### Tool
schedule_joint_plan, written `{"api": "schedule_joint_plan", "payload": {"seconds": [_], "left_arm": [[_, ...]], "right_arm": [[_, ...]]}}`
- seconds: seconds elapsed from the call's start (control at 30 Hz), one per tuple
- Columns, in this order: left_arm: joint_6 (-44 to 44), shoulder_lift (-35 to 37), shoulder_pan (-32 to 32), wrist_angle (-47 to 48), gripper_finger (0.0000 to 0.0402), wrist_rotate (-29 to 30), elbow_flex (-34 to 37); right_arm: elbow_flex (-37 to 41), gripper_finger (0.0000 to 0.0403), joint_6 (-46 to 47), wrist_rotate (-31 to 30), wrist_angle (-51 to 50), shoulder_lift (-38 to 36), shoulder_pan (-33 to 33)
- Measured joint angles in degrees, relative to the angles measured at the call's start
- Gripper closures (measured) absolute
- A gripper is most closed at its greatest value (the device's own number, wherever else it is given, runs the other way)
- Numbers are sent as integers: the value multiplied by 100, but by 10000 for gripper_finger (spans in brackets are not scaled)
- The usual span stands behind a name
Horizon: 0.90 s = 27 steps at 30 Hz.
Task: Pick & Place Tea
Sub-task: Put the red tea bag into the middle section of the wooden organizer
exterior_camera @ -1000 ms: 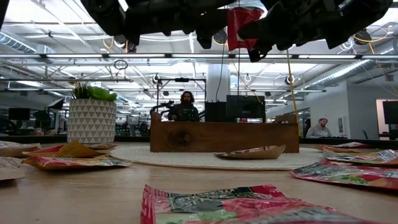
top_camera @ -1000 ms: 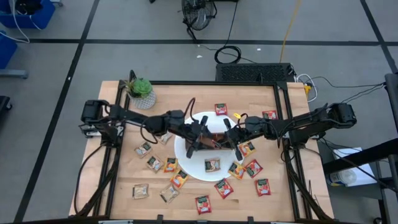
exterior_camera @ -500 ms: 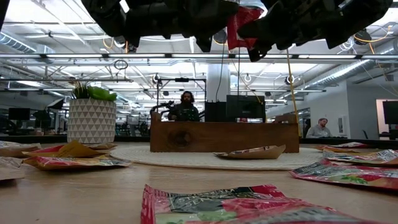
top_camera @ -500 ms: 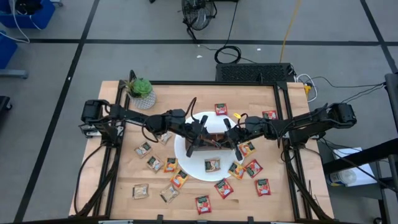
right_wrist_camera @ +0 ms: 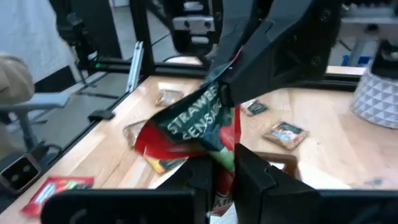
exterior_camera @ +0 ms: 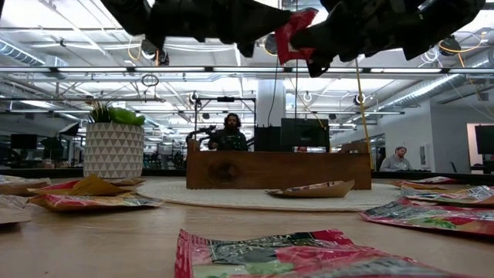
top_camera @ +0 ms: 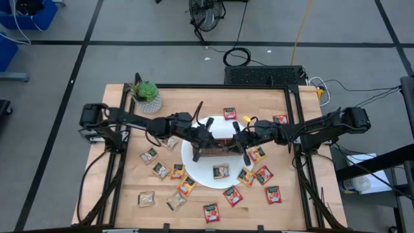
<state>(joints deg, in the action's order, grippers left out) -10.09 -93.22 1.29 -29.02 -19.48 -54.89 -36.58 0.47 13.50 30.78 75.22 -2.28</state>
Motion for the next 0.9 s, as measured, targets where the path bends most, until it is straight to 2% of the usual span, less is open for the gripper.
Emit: {"api": "schedule_joint_plan", "payload": {"seconds": [0.2,0.33,0.47,0.73,0.9], "left_arm": [[-446,567,-213,1189,400,1033,24],[-554,728,-391,1275,400,1624,241],[-502,1008,-500,1183,401,2160,575],[1,1487,-596,279,401,2487,1388],[664,1457,-592,596,401,2612,1569]], "right_arm": [[2,364,182,-677,-63,2,-5],[18,360,139,-1030,-164,-2,-10],[44,358,128,-1043,-278,5,-10],[277,358,199,-1054,58,3,-10],[467,358,335,-1063,555,4,-10]]}}
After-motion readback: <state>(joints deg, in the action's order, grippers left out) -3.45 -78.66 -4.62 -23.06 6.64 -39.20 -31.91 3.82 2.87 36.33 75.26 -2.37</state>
